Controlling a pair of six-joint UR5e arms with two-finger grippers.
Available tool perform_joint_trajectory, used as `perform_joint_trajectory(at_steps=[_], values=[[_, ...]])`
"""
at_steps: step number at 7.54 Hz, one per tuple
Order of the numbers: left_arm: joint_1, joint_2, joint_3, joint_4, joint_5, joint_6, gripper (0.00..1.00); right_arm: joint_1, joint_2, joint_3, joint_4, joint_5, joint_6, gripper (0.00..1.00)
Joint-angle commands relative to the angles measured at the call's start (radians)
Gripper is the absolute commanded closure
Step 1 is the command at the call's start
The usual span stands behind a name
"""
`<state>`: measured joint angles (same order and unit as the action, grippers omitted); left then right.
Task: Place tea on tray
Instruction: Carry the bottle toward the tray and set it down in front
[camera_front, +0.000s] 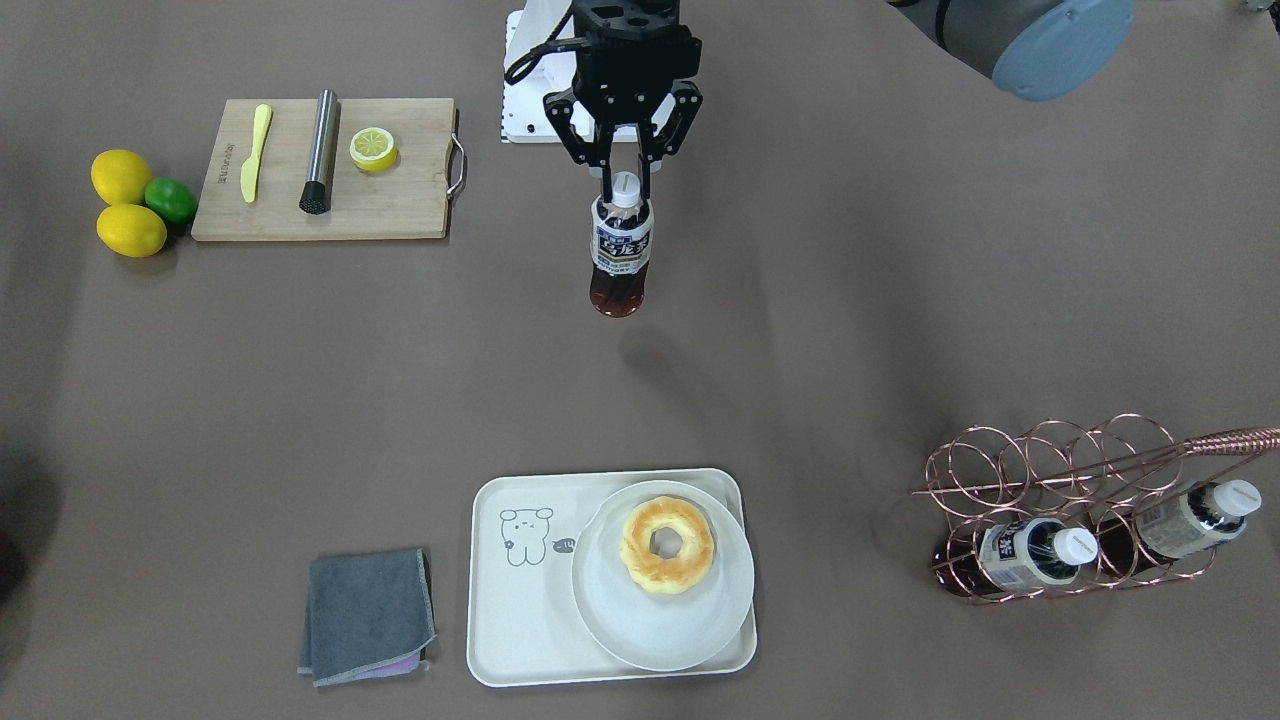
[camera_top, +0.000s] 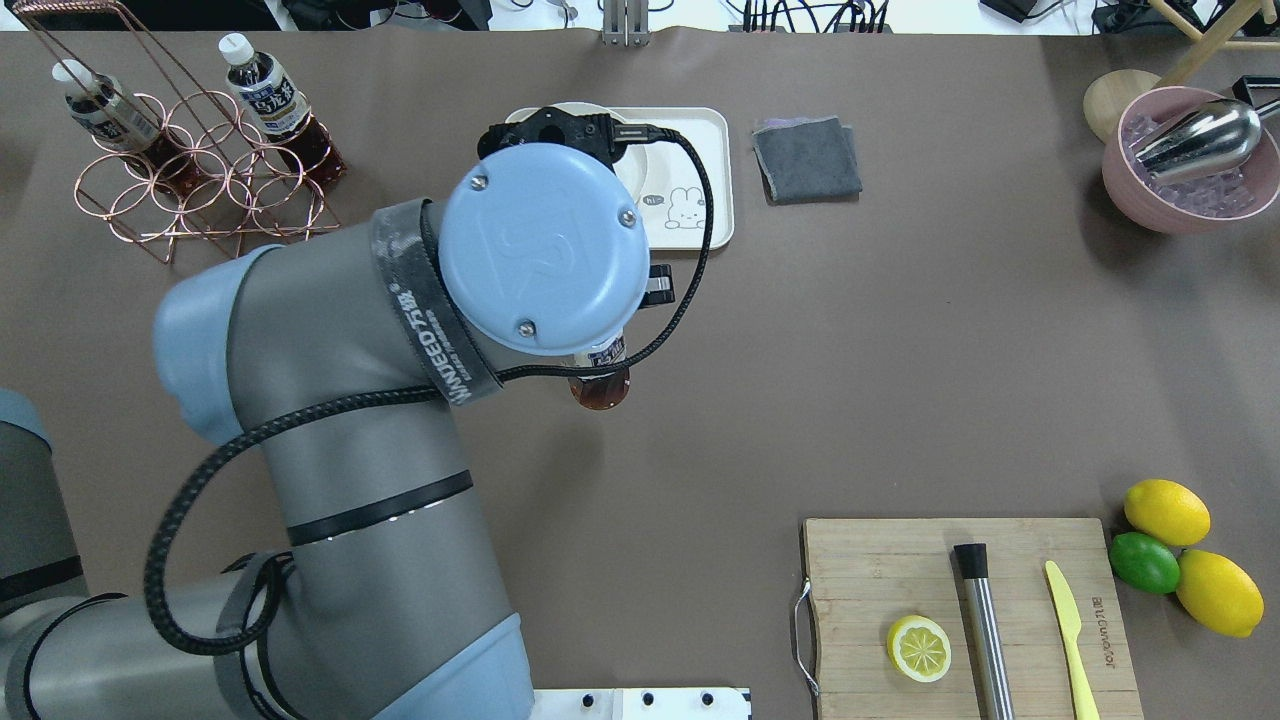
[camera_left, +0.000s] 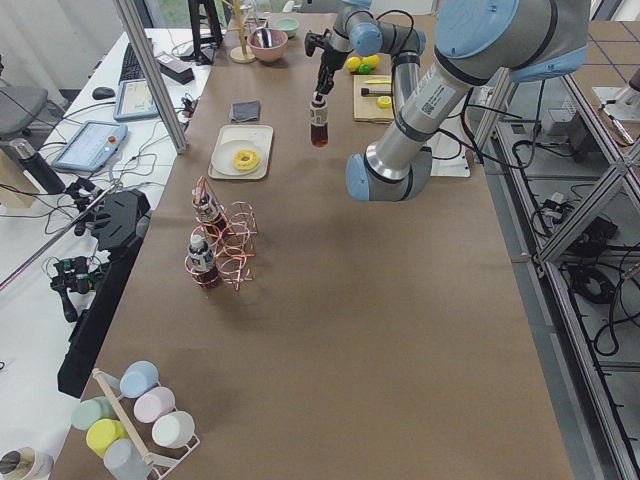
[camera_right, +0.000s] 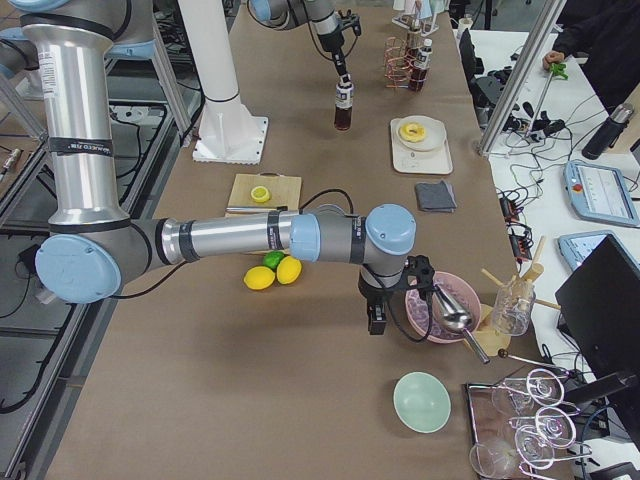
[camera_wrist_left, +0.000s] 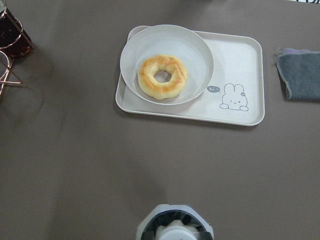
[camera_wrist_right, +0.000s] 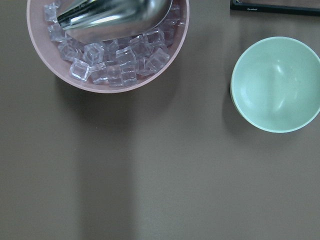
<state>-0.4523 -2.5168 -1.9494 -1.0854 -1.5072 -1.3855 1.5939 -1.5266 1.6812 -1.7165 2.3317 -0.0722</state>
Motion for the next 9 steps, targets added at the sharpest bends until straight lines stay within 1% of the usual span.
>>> perform_joint_trajectory(at_steps=[1, 3, 5, 6, 7, 8, 9], values=[[0.047, -0.007, 0.067, -0.050, 0.064, -0.010, 1.00, 0.000, 0.002, 0.000, -0.002, 0.000, 0.002, 0.00], [0.053, 0.001, 0.110, -0.094, 0.064, -0.010, 1.00, 0.000, -0.001, -0.002, 0.000, 0.002, 0.002, 0.00], [0.070, 0.019, 0.113, -0.111, 0.067, -0.010, 1.00, 0.000, 0.000, -0.002, -0.002, 0.000, 0.002, 0.00], [0.075, 0.050, 0.113, -0.157, 0.067, -0.010, 1.00, 0.000, 0.000, -0.003, -0.002, 0.000, 0.002, 0.00], [0.075, 0.052, 0.112, -0.165, 0.068, -0.010, 1.00, 0.000, 0.000, -0.003, -0.002, 0.000, 0.002, 0.00], [0.075, 0.052, 0.112, -0.165, 0.068, -0.010, 0.96, 0.000, 0.000, -0.008, -0.002, 0.000, 0.002, 0.00], [0.075, 0.050, 0.110, -0.165, 0.070, -0.009, 0.03, 0.000, 0.002, -0.008, -0.002, 0.000, 0.002, 0.00]])
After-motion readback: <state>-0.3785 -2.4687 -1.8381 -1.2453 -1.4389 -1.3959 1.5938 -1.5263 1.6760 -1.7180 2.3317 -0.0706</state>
